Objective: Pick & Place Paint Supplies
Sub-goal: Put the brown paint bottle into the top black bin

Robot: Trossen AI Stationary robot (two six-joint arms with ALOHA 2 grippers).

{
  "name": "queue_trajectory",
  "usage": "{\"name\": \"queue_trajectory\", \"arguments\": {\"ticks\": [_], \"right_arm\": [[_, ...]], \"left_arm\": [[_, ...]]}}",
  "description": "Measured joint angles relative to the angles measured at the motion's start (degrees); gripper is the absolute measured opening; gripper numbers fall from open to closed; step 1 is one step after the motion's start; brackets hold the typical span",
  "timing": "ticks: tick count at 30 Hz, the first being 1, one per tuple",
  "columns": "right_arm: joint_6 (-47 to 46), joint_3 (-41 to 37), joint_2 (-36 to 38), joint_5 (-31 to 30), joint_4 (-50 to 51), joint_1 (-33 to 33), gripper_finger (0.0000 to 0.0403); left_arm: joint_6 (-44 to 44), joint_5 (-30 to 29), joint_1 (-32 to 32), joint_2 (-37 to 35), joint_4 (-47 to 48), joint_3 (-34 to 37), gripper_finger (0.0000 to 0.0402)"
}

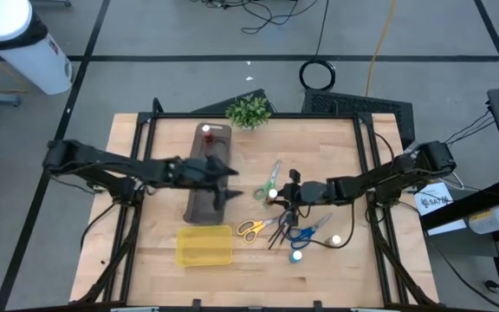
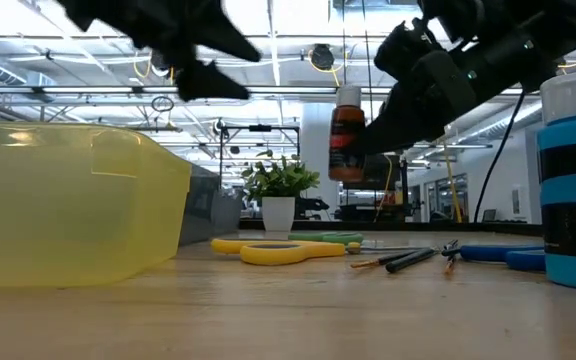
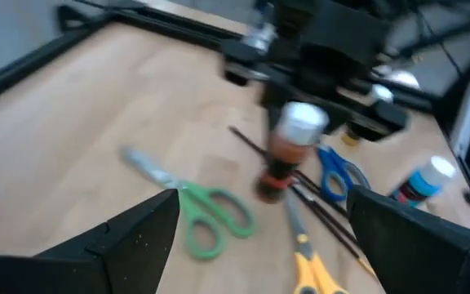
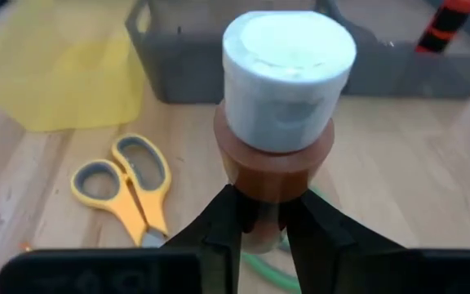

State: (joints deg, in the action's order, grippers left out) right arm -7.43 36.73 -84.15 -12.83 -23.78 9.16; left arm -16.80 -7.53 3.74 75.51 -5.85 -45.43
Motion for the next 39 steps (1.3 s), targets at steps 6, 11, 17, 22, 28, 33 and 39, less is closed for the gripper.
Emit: {"name": "queue_trajectory", "arguments": {"ticks": [6, 11, 17, 22, 28, 33, 39], "right_arm": [[-1.3, 0.0, -0.2, -0.9, 2.2, -0.1, 0.0069], [-1.2, 0.0, -0.2, -0.7, 2.3, 0.0, 0.0067], [-0.7, 0.0, -0.2, -0.6, 2.8, 0.1, 0.0069], [-0.1, 0.0, -0.2, -0.6, 2.3, 0.3, 0.0066], [0.2, 0.0, -0.2, -0.5, 2.3, 0.3, 0.0067], [0.2, 0.0, -0.2, -0.5, 2.4, 0.3, 0.0065], [0.4, 0.0, -0.2, -0.6, 2.3, 0.3, 0.0069]], "left_arm": [[7.2, 0.0, 4.0, 12.9, 2.2, -12.3, 0.0365], [11.6, -1.5, 4.0, 20.8, 5.4, -20.8, 0.0365], [13.6, -2.9, 2.7, 26.0, 7.3, -25.5, 0.0365], [13.0, -2.9, 1.0, 27.3, 7.2, -25.6, 0.0365], [11.7, -0.1, -0.6, 28.0, 6.0, -25.6, 0.0364], [10.2, 0.5, -0.6, 28.0, 6.0, -25.6, 0.0327], [7.2, 1.1, -0.6, 28.0, 5.8, -25.6, 0.0228]]}}
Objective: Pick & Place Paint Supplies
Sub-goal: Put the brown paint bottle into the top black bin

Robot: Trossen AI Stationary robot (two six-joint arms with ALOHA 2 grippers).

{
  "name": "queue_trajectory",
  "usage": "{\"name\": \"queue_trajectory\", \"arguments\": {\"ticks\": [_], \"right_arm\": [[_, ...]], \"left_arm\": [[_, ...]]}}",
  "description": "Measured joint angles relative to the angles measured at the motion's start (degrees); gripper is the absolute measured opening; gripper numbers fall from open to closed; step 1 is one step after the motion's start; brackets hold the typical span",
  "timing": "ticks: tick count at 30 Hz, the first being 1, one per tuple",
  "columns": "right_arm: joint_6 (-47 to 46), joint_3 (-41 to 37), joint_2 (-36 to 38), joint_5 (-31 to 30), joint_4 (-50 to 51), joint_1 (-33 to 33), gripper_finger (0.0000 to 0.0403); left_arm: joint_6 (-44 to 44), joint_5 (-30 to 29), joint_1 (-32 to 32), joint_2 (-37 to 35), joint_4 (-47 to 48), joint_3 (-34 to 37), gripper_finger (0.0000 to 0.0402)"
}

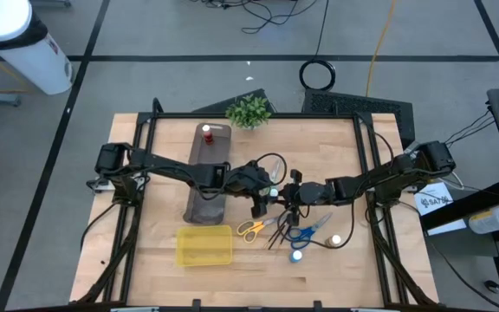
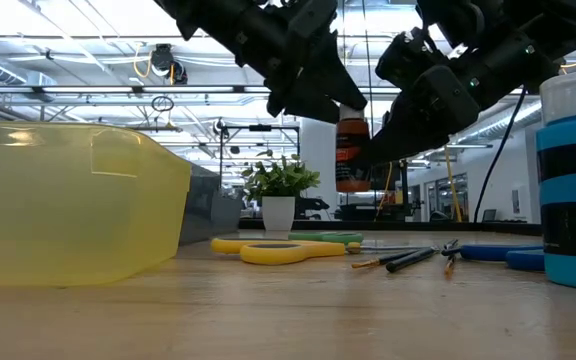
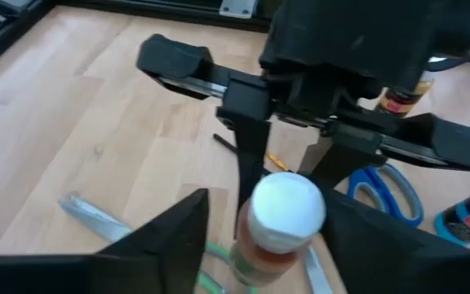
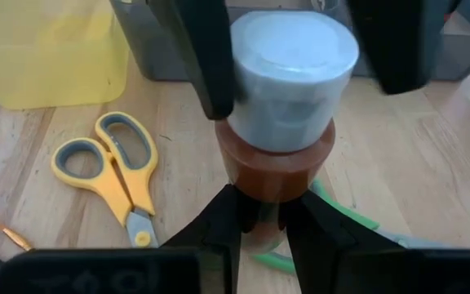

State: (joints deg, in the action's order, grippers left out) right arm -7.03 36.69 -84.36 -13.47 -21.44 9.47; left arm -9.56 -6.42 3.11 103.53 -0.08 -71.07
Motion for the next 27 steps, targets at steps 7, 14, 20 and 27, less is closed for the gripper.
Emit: {"name": "queue_trajectory", "arguments": {"ticks": [7, 14, 20, 27], "right_arm": [[0.0, 0.0, 0.0, 0.1, -0.1, 0.0, 0.0067], [0.2, 0.0, 0.0, 0.0, -0.5, 0.0, 0.0102], [0.3, 0.0, 0.6, 0.1, 0.6, 0.0, 0.013], [-1.2, -0.1, 3.2, 0.2, 5.4, 0.0, 0.0133]], "left_arm": [[0.8, 2.4, 0.0, 0.0, 0.0, 0.0, 0.0142], [2.8, 2.1, 0.0, -0.3, -0.1, 0.0, 0.0122], [4.4, -1.2, 0.0, -6.3, 5.3, 0.1, 0.0122], [6.1, -7.2, 0.4, -17.6, 7.9, 5.0, 0.0122]]}}
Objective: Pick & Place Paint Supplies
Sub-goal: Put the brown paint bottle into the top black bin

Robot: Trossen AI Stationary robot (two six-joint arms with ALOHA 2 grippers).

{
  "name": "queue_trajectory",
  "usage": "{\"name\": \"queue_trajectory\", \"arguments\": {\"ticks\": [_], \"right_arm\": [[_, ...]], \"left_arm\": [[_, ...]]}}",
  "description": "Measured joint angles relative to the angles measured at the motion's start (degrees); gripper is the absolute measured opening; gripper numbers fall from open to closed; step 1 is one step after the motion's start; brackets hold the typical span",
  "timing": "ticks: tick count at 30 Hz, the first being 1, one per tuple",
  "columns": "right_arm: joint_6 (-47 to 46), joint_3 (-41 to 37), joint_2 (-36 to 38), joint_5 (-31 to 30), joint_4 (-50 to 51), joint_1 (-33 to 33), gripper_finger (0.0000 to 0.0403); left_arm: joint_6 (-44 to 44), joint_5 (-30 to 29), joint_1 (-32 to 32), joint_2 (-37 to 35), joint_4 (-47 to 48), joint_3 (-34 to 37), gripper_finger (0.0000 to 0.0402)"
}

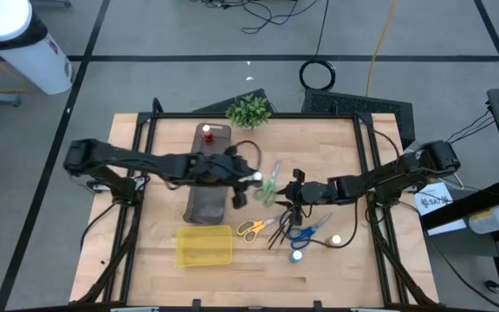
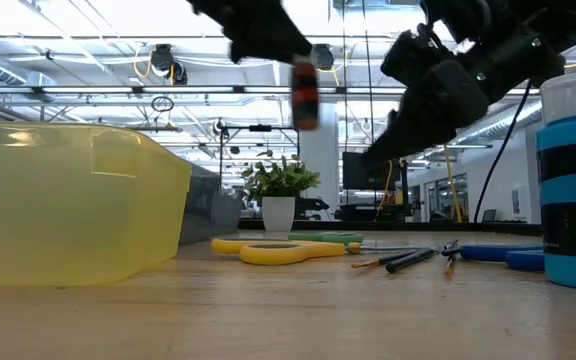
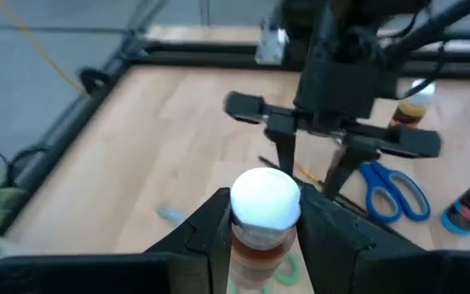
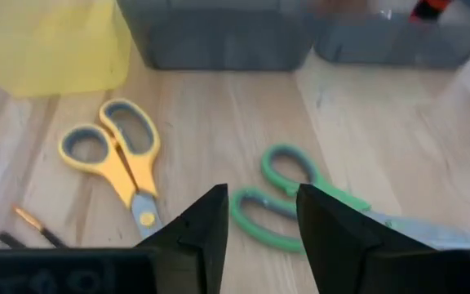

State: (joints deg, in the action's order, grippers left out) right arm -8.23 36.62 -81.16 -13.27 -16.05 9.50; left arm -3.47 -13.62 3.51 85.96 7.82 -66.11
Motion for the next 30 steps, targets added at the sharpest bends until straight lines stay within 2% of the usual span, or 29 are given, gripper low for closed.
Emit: {"name": "queue_trajectory", "arguments": {"ticks": [7, 12, 18, 21, 25, 30], "right_arm": [[-2.7, 0.0, 3.1, 0.0, 0.5, 0.0, 0.0128], [-3.1, 0.1, 3.8, -0.1, -2.1, -0.1, 0.0127], [-3.1, 0.0, 3.7, -0.2, -4.6, -0.1, 0.0126], [-3.1, 0.0, 3.7, -0.2, -4.8, -0.1, 0.0125], [-2.7, 0.0, 3.7, -0.2, -4.7, -0.1, 0.0125], [-2.6, 0.0, 3.7, -0.2, -4.6, -0.1, 0.0125]], "left_arm": [[-2.4, -10.4, -0.6, -14.8, -3.8, 14.9, 0.0122], [-4.2, -18.7, -4.2, -21.3, -10.5, 24.4, 0.0122], [-4.5, -18.2, -12.6, -20.1, -18.7, 29.3, 0.0122], [-4.6, -17.7, -16.1, -17.0, -19.1, 29.5, 0.0122], [-6.0, -13.8, -19.6, -12.5, -23.0, 29.5, 0.0122], [-6.4, -13.4, -22.3, -6.4, -27.8, 29.5, 0.0122]]}}
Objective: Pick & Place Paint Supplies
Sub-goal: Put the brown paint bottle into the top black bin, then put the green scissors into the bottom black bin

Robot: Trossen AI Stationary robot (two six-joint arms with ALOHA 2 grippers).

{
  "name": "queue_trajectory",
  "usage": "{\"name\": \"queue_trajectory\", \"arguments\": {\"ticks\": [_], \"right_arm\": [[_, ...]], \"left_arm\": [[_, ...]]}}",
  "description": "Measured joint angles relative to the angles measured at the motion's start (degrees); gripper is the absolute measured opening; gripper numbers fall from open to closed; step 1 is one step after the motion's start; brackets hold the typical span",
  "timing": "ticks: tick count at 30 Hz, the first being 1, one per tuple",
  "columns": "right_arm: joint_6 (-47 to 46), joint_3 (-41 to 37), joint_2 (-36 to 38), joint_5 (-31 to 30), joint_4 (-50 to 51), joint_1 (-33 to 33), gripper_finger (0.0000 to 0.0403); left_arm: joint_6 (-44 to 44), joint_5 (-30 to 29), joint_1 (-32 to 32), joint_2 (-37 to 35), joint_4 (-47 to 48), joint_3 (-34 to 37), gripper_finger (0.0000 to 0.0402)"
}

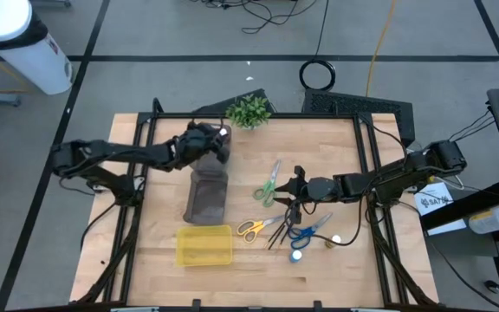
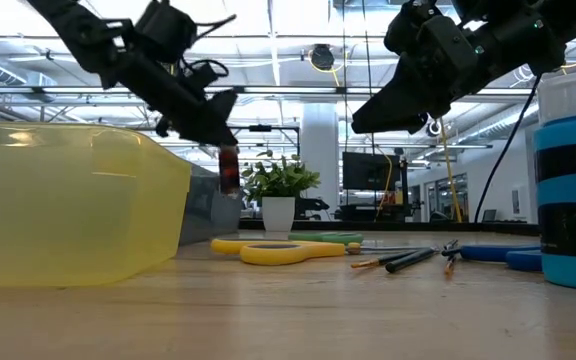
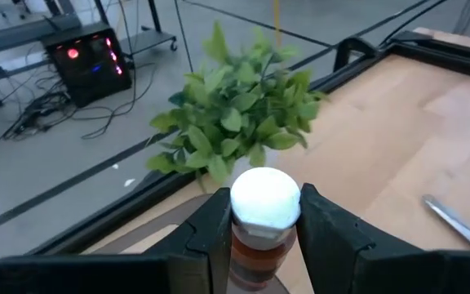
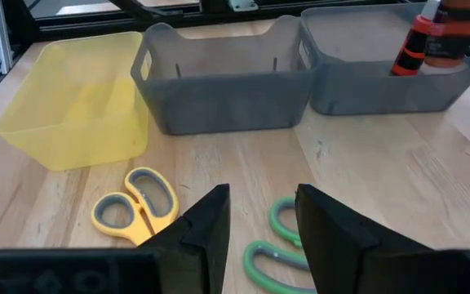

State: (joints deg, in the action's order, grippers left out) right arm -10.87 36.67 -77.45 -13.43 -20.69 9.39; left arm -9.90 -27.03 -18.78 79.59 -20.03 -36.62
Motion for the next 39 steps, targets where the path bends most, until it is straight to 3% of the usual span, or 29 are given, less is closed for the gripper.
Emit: {"name": "queue_trajectory", "arguments": {"ticks": [7, 21, 30, 39], "right_arm": [[0.0, 0.0, 0.0, 0.0, 0.0, 0.0, 0.0125], [0.1, 0.0, 0.0, 0.0, 0.3, 0.0, 0.0125], [0.2, 0.0, 0.0, 0.0, 0.4, 0.0, 0.0122], [0.1, 0.0, 0.0, 0.0, 0.4, 0.0, 0.0127]], "left_arm": [[-1.5, 0.0, -2.9, 5.6, -3.9, 0.0, 0.0122], [-5.5, 0.8, -4.4, 9.9, -4.2, 0.0, 0.0122], [-2.9, -0.1, -4.4, 12.5, -4.3, -0.1, 0.0201], [-1.1, 0.1, -2.3, 5.4, -3.7, -0.1, 0.0232]]}}
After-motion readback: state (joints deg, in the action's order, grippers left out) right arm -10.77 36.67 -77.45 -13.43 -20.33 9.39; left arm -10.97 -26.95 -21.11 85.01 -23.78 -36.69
